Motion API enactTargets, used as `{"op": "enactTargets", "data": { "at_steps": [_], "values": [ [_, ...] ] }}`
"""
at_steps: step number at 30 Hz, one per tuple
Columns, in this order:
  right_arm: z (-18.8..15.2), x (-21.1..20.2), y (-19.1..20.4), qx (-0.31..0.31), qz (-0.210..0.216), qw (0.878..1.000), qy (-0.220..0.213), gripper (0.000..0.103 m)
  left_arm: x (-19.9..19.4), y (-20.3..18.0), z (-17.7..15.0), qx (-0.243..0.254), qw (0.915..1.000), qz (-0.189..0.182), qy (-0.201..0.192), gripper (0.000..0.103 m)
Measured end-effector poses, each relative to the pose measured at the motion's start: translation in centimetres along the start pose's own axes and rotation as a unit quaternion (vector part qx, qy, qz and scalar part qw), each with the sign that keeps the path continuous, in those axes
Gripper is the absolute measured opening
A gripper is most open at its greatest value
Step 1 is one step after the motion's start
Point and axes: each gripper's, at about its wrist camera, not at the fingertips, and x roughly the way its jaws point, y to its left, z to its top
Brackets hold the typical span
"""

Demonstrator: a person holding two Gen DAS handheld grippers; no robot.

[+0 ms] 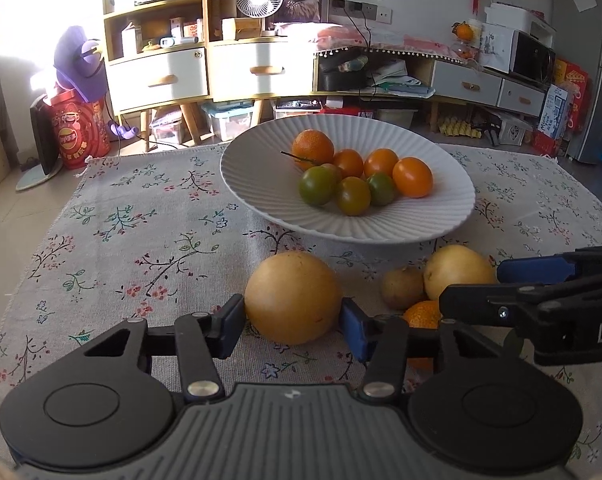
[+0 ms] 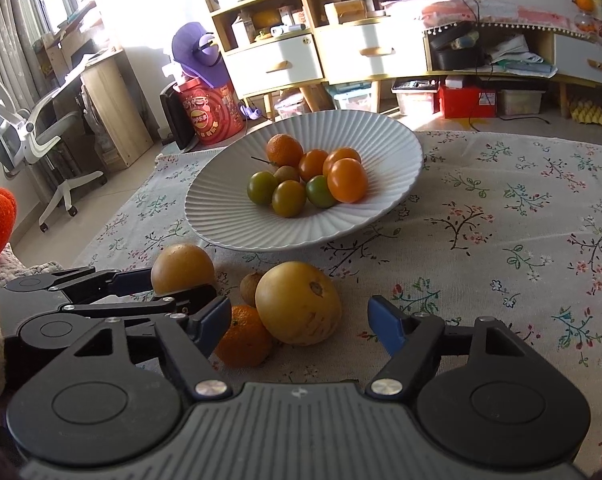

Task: Organize fruits
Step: 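Grasp the large pale grapefruit with the left gripper while the right gripper grasps the yellow round fruit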

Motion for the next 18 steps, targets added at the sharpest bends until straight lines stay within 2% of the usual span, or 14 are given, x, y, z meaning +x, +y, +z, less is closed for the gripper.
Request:
{"op": "enactTargets", "data": {
  "at_steps": [9,13,18],
  "values": [
    [0.15,0.27,-0.04,-0.002,-0.017,1.000,0.003,0.062,0.11,0.08,0.12,-0.003,1.0000,-0.001,0.002,0.030],
    [0.10,0.23,0.08,-0.003,-0.017,1.000,0.004,0.061,0.11,0.06,0.12,-0.003,1.0000,0.000,0.002,0.030],
    [0.18,0.25,0.30,-0.005,-0.013,1.000,0.006,0.054,0.11,0.08,0.12,-0.003,1.0000,0.000,0.002,0.030]
  ]
}}
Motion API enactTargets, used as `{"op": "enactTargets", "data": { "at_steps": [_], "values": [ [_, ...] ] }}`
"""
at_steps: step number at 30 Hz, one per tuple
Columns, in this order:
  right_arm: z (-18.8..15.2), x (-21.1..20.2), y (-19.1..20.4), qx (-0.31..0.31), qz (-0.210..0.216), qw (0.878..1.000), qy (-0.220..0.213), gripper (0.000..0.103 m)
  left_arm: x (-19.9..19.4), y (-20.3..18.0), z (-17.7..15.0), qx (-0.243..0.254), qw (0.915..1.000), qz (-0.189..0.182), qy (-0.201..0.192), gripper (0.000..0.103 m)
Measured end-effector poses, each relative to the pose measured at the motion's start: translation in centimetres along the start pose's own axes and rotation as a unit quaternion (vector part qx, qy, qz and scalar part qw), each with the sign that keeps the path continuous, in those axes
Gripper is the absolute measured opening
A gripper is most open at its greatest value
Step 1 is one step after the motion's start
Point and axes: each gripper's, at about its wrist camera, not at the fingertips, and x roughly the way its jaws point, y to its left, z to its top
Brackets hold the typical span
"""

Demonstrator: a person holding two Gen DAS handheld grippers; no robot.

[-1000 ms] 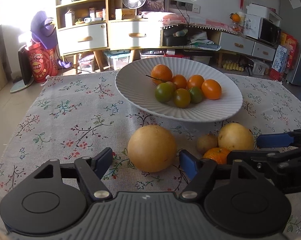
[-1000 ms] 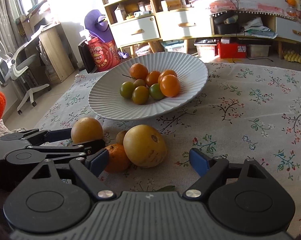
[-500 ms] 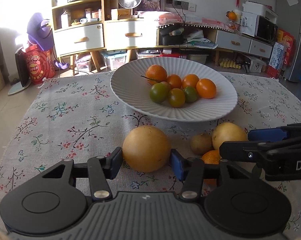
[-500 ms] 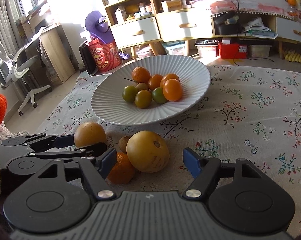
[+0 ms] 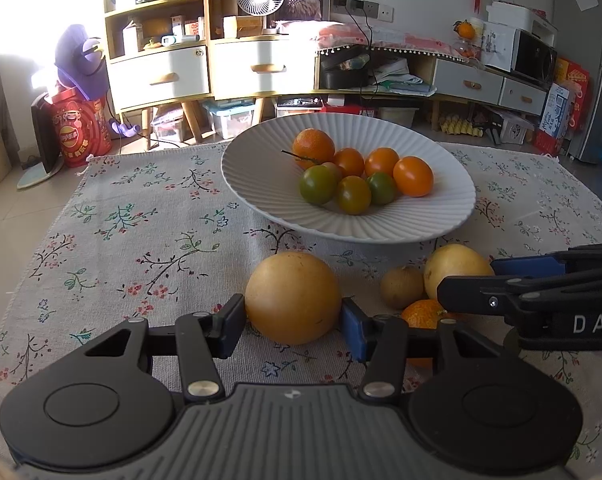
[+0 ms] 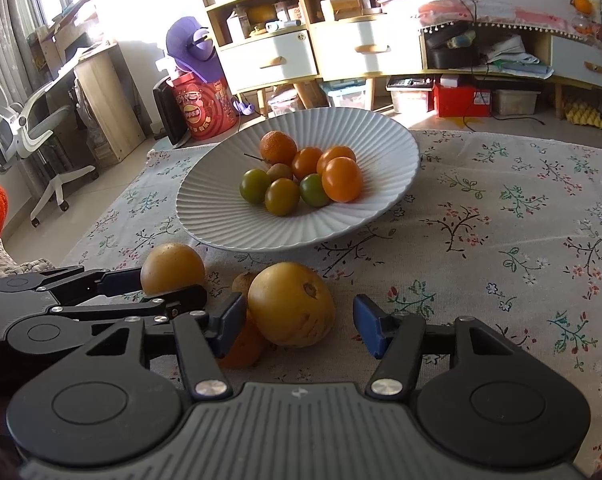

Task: Organize fruits
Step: 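Grasp the large pale grapefruit with the left gripper while the right gripper grasps the yellow round fruit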

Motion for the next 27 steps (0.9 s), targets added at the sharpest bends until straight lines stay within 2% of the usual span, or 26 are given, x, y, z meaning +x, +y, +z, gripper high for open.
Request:
{"op": "enactTargets", "data": {
  "at_steps": [6,27],
  "values": [
    [0.10,-0.05,0.03,-0.002,0.009,1.000,0.001,0.044,0.01,0.02,-0.03,0.000,1.0000,0.000,0.000,0.029],
    [0.44,-0.26,0.48,-0.018,-0.008,1.000,-0.007,0.038,0.07,0.38,-0.28,-0.004,1.0000,0.000,0.006,0.029]
  ]
}}
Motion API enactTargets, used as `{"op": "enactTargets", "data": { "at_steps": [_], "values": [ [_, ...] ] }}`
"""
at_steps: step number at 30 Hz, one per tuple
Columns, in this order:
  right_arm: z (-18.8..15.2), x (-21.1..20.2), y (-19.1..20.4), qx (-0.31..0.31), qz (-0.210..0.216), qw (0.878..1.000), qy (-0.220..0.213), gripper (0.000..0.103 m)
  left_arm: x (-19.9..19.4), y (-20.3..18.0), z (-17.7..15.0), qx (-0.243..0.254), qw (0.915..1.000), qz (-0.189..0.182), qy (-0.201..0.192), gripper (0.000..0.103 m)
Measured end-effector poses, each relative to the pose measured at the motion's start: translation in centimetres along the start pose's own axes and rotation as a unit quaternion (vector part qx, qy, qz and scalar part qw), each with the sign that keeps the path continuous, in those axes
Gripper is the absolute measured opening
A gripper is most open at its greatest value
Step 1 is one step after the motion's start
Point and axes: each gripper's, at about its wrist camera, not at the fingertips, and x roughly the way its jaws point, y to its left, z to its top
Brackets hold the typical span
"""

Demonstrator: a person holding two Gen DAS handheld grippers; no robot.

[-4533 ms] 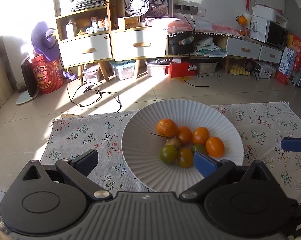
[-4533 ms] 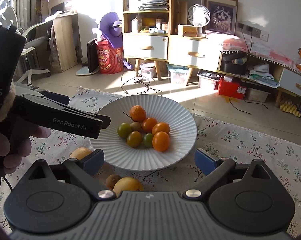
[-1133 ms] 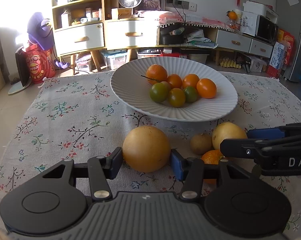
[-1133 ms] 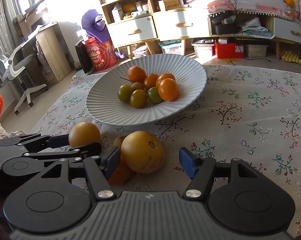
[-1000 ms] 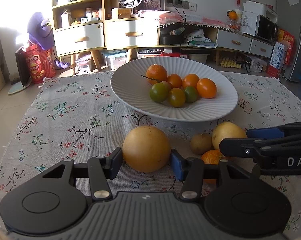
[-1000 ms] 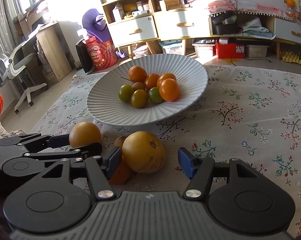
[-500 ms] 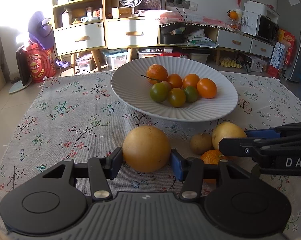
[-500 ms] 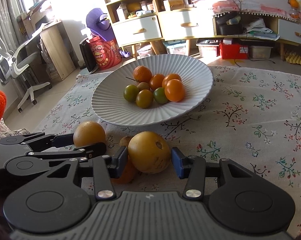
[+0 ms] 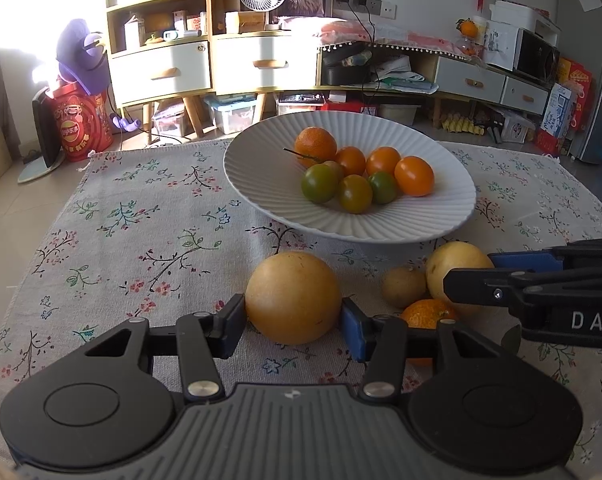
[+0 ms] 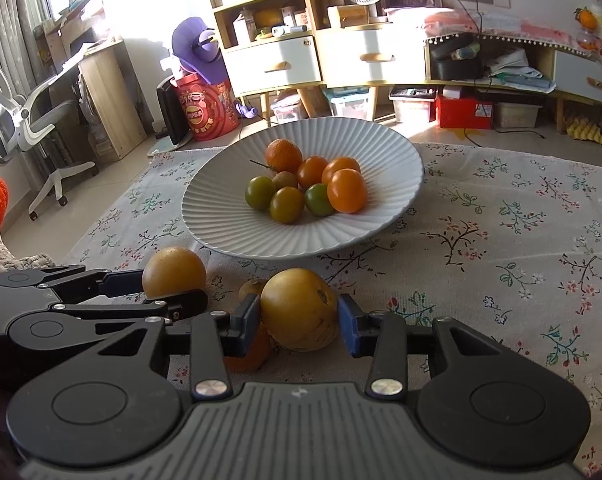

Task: Organize fruits
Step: 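Grasp the large pale grapefruit with the left gripper while the right gripper grasps the yellow round fruit, then lift both held fruits and carry them toward the white bowl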

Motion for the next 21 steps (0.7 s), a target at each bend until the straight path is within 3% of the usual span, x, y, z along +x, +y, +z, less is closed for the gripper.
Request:
{"op": "enactTargets", "data": {
  "at_steps": [7,21],
  "values": [
    [-0.17,0.71,-0.33,0.013,-0.007,1.000,0.010,0.047,-0.07,-0.14,0.04,0.003,1.0000,0.002,0.001,0.029],
    [-0.28,0.30,0.10,0.000,-0.011,1.000,0.004,0.039,-0.08,-0.17,0.41,-0.001,1.0000,0.001,0.004,0.029]
  ]
}}
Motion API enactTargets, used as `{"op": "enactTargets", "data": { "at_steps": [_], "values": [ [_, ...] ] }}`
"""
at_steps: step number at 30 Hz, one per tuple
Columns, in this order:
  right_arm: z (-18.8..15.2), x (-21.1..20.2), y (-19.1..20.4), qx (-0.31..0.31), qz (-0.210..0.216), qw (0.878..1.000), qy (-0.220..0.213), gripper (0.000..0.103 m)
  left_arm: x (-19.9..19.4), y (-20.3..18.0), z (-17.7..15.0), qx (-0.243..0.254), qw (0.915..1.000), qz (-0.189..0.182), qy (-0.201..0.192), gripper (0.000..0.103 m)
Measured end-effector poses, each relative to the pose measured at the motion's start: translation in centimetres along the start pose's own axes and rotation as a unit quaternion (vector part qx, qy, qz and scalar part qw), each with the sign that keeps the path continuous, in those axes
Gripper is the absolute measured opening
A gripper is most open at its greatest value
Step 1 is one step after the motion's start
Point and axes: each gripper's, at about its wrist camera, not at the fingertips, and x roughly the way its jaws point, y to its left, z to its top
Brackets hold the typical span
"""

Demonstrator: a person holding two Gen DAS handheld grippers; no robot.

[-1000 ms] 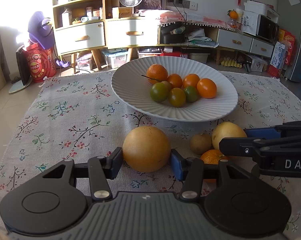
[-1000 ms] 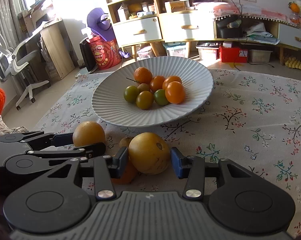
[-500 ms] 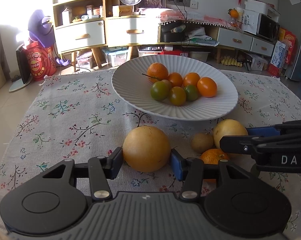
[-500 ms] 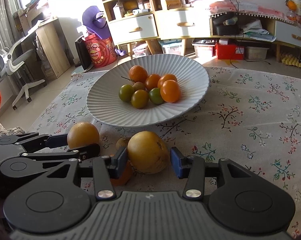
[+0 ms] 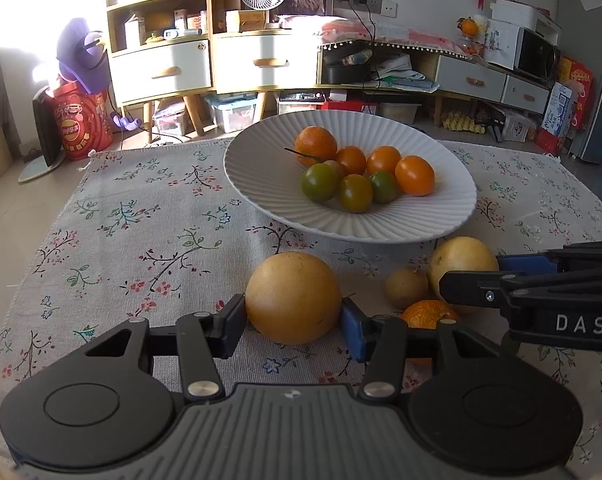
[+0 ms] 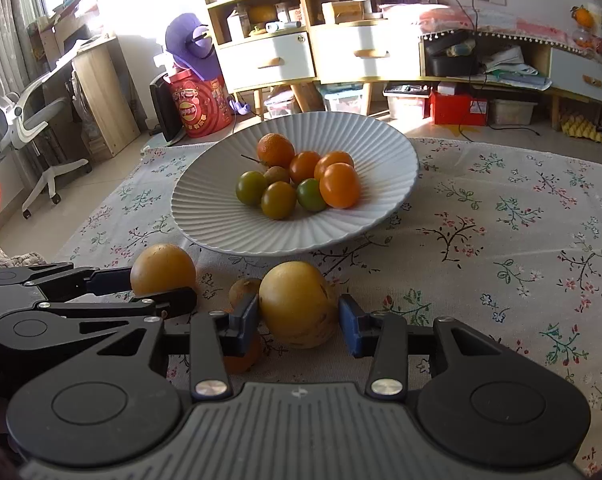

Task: Organize fruits
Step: 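Lift both held fruits and carry them toward the white bowl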

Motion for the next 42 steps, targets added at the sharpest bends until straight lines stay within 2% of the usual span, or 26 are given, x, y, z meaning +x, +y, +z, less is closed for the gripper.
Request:
{"op": "enactTargets", "data": {
  "at_steps": [15,19,23,42],
  "values": [
    [0.4,-0.2,-0.1,-0.001,-0.005,1.000,0.003,0.035,-0.3,0.0,0.4,-0.003,0.9999,0.002,0.013,0.029],
    [0.4,0.4,-0.3,0.014,-0.003,1.000,0.018,0.039,-0.1,-0.2,0.2,0.004,0.9999,0.005,0.016,0.029],
    [0.0,0.8,-0.6,0.016,-0.002,1.000,0.026,0.037,-0.1,-0.1,0.2,0.000,0.9999,0.004,0.017,0.029],
    [0.4,-0.8,-0.1,0.003,-0.005,1.000,0.009,0.036,-1.4,0.0,1.1,-0.012,0.9998,-0.008,0.015,0.028]
  ]
}}
